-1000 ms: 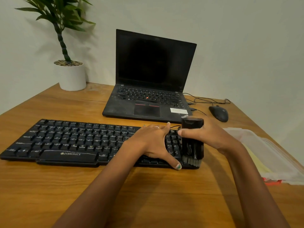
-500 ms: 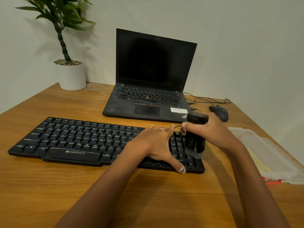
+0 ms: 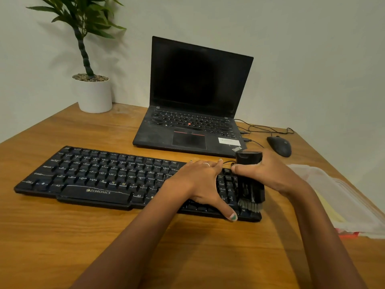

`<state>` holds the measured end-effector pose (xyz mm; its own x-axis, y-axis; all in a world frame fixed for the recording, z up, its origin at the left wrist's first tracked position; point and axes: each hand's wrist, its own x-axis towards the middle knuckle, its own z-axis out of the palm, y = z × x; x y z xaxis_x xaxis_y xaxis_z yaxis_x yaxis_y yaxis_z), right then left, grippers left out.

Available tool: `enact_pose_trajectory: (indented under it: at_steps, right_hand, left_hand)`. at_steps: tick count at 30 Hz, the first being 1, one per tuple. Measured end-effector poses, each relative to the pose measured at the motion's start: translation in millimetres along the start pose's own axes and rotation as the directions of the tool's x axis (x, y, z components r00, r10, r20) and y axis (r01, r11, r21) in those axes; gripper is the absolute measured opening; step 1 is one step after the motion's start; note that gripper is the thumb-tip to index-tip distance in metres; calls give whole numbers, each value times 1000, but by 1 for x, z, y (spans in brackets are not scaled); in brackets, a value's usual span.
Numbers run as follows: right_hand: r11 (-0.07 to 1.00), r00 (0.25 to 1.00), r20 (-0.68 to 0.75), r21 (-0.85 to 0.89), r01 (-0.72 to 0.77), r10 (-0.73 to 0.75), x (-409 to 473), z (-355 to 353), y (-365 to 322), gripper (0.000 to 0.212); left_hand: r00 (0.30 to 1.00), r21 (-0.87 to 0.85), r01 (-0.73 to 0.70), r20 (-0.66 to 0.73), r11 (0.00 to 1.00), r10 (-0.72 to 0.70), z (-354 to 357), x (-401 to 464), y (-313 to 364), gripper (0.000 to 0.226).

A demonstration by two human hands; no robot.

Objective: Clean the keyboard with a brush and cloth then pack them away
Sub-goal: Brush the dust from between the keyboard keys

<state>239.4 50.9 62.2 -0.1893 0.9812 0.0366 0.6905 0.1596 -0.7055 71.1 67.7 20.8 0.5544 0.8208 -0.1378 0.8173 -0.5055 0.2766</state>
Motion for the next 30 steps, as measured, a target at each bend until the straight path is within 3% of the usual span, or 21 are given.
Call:
enact_pose_trajectory:
  at_steps: [3,5,8,10,13,15,17,18,20,22,24,26,28,30]
  right_hand:
    - [999,992,124,45,-1,-5,-4,-1,-4,15]
    - [998,993,121,56,-6,-1,-5,-2,-3,16]
    - [999,1000,-10,-37,25,-26,-2,3,-2,22]
    - [991,984,-141,-85,102,-113,-1,6,-4,15]
    - [990,951,-281,26,140,-127,-4,3,-4,13]
    - [984,992,-123,174,47,-26,-9,-2,-5,16]
    - [995,989,147,102,-24,9,-10,-2,-5,16]
    - [999,985,175,40,-6,-1,-8,1,-5,15]
    - [996,997,-27,-51,74,-76,-3,6,-3,12]
    - [984,948,-278,-127,125,-157,0,8,-3,14]
    - [991,931,-343,0,133,-125,-3,4,-3,13]
    - [981,979,-200,182,69,-32,-9,-1,-4,14]
    - [988,999,30,155,5,-10,-11,-1,-7,13]
    - [998,995,94,67,23,-29,-8,5,-8,13]
  left_hand:
    - [1000,12,-8,4,1000,8,1,1,-1,131]
    - [1000,20,-8,4,1000,8,1,1,-1,131]
    - [1000,12,5,-4,1000,-5,0,1,0,128]
    - [1000,7,7,-11,1000,-7,0,0,0,127]
    - [1000,5,5,-6,1000,-5,0,0,-1,126]
    - [1000,8,2,-2,1000,-2,1,1,-2,126]
    - [1000,7,0,-8,1000,0,1,1,-2,126]
    - [1000,9,3,-12,1000,-3,1,1,-2,126]
    - [1000,12,9,-18,1000,-9,1,2,-2,126]
    - [1000,14,9,-20,1000,-9,1,2,-3,126]
    - [1000,14,11,-14,1000,-11,1,2,-3,127]
    - [1000,11,15,-6,1000,-15,1,2,-4,128]
    - [1000,13,17,-4,1000,-17,1,3,-4,128]
    - [1000,12,18,-6,1000,-18,1,3,-3,126]
